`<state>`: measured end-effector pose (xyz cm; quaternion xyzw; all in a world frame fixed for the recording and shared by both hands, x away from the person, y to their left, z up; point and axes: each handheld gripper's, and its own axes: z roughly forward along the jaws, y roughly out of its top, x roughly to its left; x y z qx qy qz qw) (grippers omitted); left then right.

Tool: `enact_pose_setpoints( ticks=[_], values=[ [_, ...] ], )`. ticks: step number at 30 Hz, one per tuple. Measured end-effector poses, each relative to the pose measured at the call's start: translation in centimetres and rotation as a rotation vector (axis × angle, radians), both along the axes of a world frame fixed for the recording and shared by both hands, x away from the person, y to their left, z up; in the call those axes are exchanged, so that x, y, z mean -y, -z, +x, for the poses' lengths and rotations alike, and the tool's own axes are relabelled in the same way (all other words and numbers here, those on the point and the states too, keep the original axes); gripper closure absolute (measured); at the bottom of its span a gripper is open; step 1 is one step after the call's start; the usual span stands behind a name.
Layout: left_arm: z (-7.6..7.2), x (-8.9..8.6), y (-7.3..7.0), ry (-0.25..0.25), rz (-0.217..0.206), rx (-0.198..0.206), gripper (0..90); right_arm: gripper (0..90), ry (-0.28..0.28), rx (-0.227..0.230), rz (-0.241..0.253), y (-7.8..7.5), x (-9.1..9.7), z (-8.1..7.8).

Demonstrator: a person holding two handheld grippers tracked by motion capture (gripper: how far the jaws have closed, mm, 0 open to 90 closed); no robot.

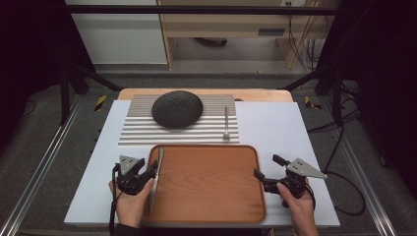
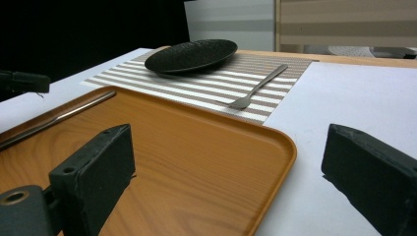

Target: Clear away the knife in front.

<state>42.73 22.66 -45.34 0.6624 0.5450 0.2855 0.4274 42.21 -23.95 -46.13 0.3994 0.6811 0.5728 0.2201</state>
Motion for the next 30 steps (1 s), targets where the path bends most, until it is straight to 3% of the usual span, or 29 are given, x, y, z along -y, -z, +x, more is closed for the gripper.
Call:
enact_pose_setpoints(
  ticks=[5, 9, 10, 12, 13, 16, 22, 24, 28, 30],
  values=[
    [1.1, -1.6, 0.8, 0.064, 0.025, 0.061, 41.5, 5.8, 0.019, -0.004, -0.047, 0.3, -0.3, 0.1],
    [1.7, -2.1, 1.7, 0.106, -0.017, 0.079, 37.3, 5.6, 0.035, -0.006, -0.073, 0.4, -0.6, 0.0],
    [1.8, -2.1, 1.8, 0.121, -0.005, 0.084, 36.1, 5.5, 0.042, -0.006, -0.077, 0.4, -0.6, 0.1],
    [1.7, -2.0, 1.9, 0.133, 0.070, 0.108, 30.9, 5.6, 0.058, -0.009, -0.064, 0.4, -0.5, 0.3],
    [1.7, -2.2, 1.8, 0.129, 0.087, 0.111, 30.6, 5.6, 0.065, -0.013, -0.060, 0.4, -0.4, 0.3],
    [1.6, -3.5, 1.5, 0.111, 0.044, 0.119, 26.7, 5.7, 0.080, -0.030, -0.060, 0.8, -0.1, 0.6],
    [0.5, -4.8, 1.1, 0.082, 0.000, 0.154, 19.8, 5.7, 0.078, -0.048, -0.064, 1.1, -0.1, 0.7],
    [0.3, -4.8, 1.1, 0.100, -0.001, 0.166, 16.1, 5.7, 0.075, -0.042, -0.057, 1.0, 0.0, 0.5],
    [0.2, -4.3, 1.4, 0.179, 0.048, 0.146, 12.1, 5.6, 0.073, -0.037, -0.049, 0.9, 0.1, 0.5],
    [-0.1, -4.4, 1.5, 0.186, 0.047, 0.152, 11.7, 5.5, 0.076, -0.037, -0.053, 0.9, 0.3, 0.6]
  ],
)
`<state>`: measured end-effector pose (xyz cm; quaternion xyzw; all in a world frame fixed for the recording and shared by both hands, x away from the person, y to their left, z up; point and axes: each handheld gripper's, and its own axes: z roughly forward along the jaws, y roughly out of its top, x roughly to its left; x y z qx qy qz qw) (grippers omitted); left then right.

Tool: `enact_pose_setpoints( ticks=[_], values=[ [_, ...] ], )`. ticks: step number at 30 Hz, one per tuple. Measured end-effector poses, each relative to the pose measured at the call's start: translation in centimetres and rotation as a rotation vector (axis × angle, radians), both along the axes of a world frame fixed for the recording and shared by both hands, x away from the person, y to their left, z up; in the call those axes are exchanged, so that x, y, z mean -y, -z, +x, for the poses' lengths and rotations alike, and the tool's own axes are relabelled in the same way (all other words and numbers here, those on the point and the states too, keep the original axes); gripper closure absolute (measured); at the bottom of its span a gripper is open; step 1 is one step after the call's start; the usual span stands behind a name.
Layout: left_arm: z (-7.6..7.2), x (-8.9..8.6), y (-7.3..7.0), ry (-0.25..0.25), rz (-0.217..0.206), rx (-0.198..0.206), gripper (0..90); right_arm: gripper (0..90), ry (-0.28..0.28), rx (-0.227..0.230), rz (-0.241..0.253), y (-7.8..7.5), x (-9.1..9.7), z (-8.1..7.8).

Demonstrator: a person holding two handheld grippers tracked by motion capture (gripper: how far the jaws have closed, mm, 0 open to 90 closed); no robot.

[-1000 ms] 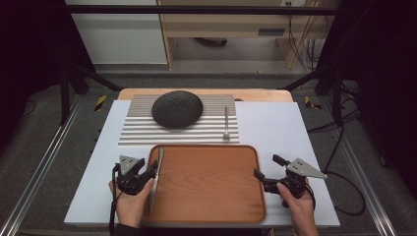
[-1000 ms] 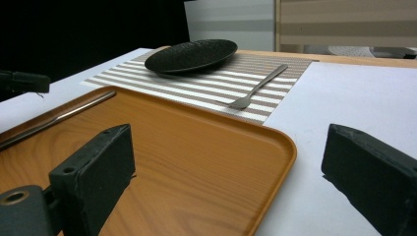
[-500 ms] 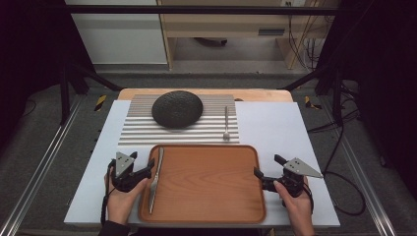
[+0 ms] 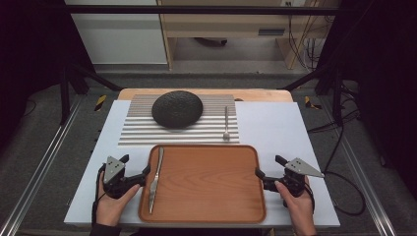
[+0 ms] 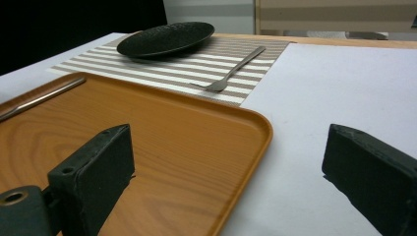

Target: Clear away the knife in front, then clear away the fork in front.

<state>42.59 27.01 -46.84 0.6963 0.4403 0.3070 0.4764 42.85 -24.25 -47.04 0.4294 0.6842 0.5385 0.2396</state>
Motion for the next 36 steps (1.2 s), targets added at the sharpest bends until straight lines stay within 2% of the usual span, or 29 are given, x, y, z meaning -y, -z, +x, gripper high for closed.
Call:
enact_pose_setpoints(
  ticks=[3, 5, 7, 11, 22, 36],
  values=[
    [-0.4, -0.4, -0.1, 0.012, -0.020, 0.023, 10.5, 5.5, 0.026, 0.004, 0.019, -0.1, 0.4, -0.1],
    [-0.7, -0.9, -0.5, -0.007, -0.046, 0.066, 8.7, 6.3, 0.044, 0.001, 0.026, -0.2, 0.6, -0.2],
    [-0.8, -1.3, -0.8, -0.028, -0.054, 0.107, 7.5, 6.5, 0.055, -0.019, 0.058, -0.1, 0.6, 0.0],
    [-1.0, -2.2, -1.1, -0.061, -0.097, 0.141, 7.0, 6.7, 0.054, -0.030, 0.059, 0.0, 0.4, 0.1],
    [-1.0, -3.2, -1.0, -0.087, -0.141, 0.165, 4.0, 6.8, 0.057, -0.026, 0.026, 0.0, 0.1, 0.1],
    [-1.2, -3.4, -1.1, -0.085, -0.147, 0.183, 3.6, 7.4, 0.054, -0.038, 0.013, -0.2, 0.0, -0.1]
  ],
)
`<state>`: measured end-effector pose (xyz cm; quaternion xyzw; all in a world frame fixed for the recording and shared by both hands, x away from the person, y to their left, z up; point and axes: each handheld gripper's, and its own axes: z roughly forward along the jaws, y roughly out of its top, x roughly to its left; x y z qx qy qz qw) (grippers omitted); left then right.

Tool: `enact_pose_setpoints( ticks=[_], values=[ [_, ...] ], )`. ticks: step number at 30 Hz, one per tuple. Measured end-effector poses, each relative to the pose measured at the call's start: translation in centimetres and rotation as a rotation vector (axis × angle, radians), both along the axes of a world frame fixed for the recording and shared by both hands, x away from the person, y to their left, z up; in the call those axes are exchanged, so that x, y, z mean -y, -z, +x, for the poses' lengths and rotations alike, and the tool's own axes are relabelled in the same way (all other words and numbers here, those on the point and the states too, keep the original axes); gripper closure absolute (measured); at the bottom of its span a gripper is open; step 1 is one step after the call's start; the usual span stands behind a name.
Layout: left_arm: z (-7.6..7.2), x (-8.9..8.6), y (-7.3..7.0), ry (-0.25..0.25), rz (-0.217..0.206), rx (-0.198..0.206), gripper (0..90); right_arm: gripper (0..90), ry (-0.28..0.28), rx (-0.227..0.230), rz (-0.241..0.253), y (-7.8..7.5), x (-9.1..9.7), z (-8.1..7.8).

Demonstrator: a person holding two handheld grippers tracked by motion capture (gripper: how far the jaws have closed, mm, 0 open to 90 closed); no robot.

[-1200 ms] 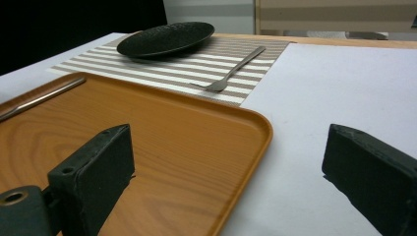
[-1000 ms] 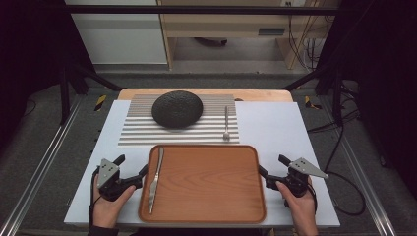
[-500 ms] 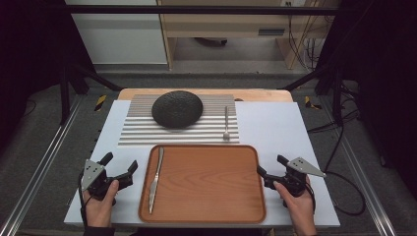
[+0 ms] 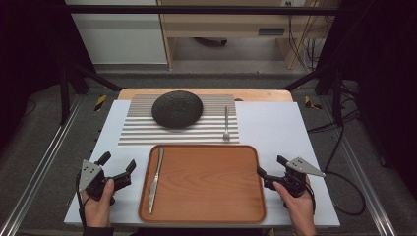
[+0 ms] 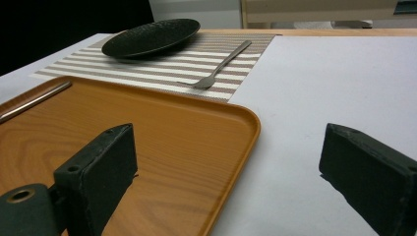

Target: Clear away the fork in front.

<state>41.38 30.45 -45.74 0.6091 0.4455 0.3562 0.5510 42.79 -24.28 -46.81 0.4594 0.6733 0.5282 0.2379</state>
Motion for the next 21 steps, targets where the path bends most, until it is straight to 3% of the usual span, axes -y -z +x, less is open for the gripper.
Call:
enact_pose_setpoints(
  ticks=[7, 12, 18, 21],
  values=[
    [-0.4, -0.2, -0.4, 0.004, 0.031, 0.027, 3.1, 7.6, -0.011, -0.001, -0.004, -0.5, -0.6, -0.3],
    [-0.5, -0.4, -0.4, 0.008, 0.030, 0.033, 2.9, 7.7, -0.011, 0.003, -0.007, -1.3, -1.6, 0.0],
    [-0.5, -0.4, -0.4, 0.038, 0.060, 0.035, 2.9, 8.2, -0.042, -0.031, -0.042, -2.7, -3.3, 2.2],
    [-0.5, -0.6, -0.3, 0.035, 0.053, 0.039, 2.9, 8.5, -0.057, -0.039, -0.064, -3.5, -4.2, 3.9]
  ],
)
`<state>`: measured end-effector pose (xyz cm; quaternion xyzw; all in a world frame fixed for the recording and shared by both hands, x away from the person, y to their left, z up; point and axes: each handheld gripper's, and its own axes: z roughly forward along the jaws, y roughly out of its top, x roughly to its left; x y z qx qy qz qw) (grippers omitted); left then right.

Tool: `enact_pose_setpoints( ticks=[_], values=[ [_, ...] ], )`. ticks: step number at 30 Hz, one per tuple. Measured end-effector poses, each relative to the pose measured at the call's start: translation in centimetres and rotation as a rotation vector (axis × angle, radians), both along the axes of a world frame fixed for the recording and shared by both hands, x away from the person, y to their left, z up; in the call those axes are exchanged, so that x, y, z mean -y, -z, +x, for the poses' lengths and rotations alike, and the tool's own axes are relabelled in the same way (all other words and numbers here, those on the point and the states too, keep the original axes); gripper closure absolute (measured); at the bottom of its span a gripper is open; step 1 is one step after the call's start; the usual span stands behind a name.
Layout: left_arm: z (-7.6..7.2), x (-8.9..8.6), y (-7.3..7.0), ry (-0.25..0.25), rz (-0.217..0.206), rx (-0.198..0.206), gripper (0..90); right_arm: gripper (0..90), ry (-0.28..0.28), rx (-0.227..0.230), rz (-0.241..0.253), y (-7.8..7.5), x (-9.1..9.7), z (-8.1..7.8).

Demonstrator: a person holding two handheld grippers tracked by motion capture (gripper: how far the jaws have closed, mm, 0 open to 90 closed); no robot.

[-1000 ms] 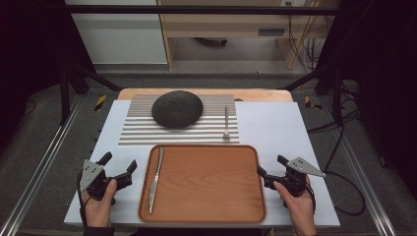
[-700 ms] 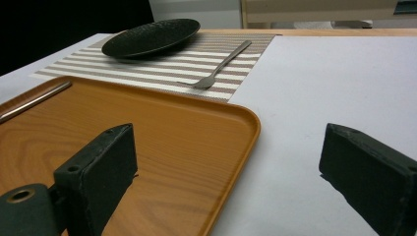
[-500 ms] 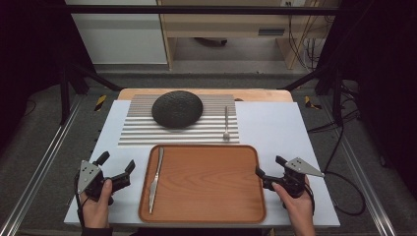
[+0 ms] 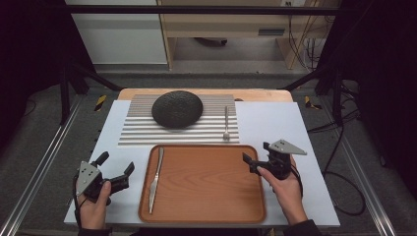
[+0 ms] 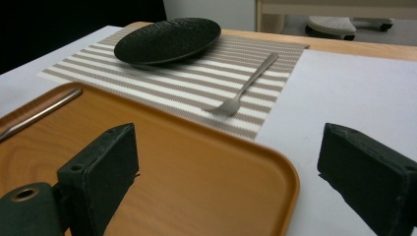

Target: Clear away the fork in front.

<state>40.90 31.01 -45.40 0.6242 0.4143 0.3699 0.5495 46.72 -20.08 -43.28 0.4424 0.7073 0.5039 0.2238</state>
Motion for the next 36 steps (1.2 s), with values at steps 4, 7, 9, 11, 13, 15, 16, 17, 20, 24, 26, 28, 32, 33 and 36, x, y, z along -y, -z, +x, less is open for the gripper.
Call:
enact_pose_setpoints(
  ticks=[4, 7, 9, 11, 13, 15, 16, 17, 20, 24, 26, 28, 32, 33, 36],
  values=[
    [0.0, -0.3, 0.0, -0.017, 0.005, 0.003, 2.9, 9.5, 0.004, -0.033, 0.010, -1.0, -1.0, 2.3],
    [0.0, -0.5, 0.1, -0.030, 0.008, 0.004, 2.9, 10.0, 0.010, -0.044, -0.017, -1.6, -1.6, 3.7],
    [0.1, -0.7, 0.1, -0.039, 0.005, 0.003, 2.9, 10.4, 0.015, -0.054, -0.025, -2.0, -1.9, 4.7],
    [0.1, -0.9, 0.2, -0.043, -0.006, 0.002, 2.9, 10.8, 0.024, -0.066, -0.032, -2.4, -2.2, 5.7],
    [0.1, -1.1, 0.3, -0.050, -0.011, -0.002, 2.7, 11.4, 0.026, -0.080, -0.035, -2.8, -2.6, 6.5],
    [0.2, -1.2, 0.3, -0.052, -0.021, -0.007, 2.7, 12.5, 0.036, -0.100, -0.031, -3.1, -2.9, 7.4],
    [0.2, -1.3, 0.3, -0.053, -0.021, -0.006, 2.7, 12.8, 0.038, -0.105, -0.032, -3.1, -3.1, 7.7],
    [0.2, -1.3, 0.3, -0.054, -0.020, -0.008, 2.7, 13.0, 0.040, -0.110, -0.036, -3.2, -3.3, 8.0],
    [0.4, -1.3, 0.4, -0.058, -0.019, -0.015, 2.7, 14.0, 0.049, -0.125, -0.036, -3.4, -3.9, 9.1],
    [0.3, -1.5, 0.4, -0.059, -0.021, -0.011, 2.7, 16.1, 0.045, -0.141, -0.049, -3.4, -4.6, 10.3],
    [0.3, -1.4, 0.4, -0.059, -0.024, -0.014, 2.7, 18.2, 0.047, -0.146, -0.063, -3.3, -5.0, 11.0],
    [0.4, -1.4, 0.4, -0.058, -0.021, -0.015, 2.7, 19.6, 0.049, -0.159, -0.078, -3.0, -5.5, 11.5],
    [0.3, -1.2, 0.3, -0.056, -0.006, -0.009, 2.7, 22.3, 0.052, -0.189, -0.111, -2.4, -6.6, 12.7],
    [0.3, -1.2, 0.3, -0.054, -0.006, -0.009, 2.7, 23.4, 0.051, -0.193, -0.115, -2.1, -6.8, 13.0],
    [0.3, -1.2, 0.3, -0.054, -0.009, -0.010, 2.7, 27.9, 0.058, -0.206, -0.129, -1.3, -7.3, 13.7]
  ],
)
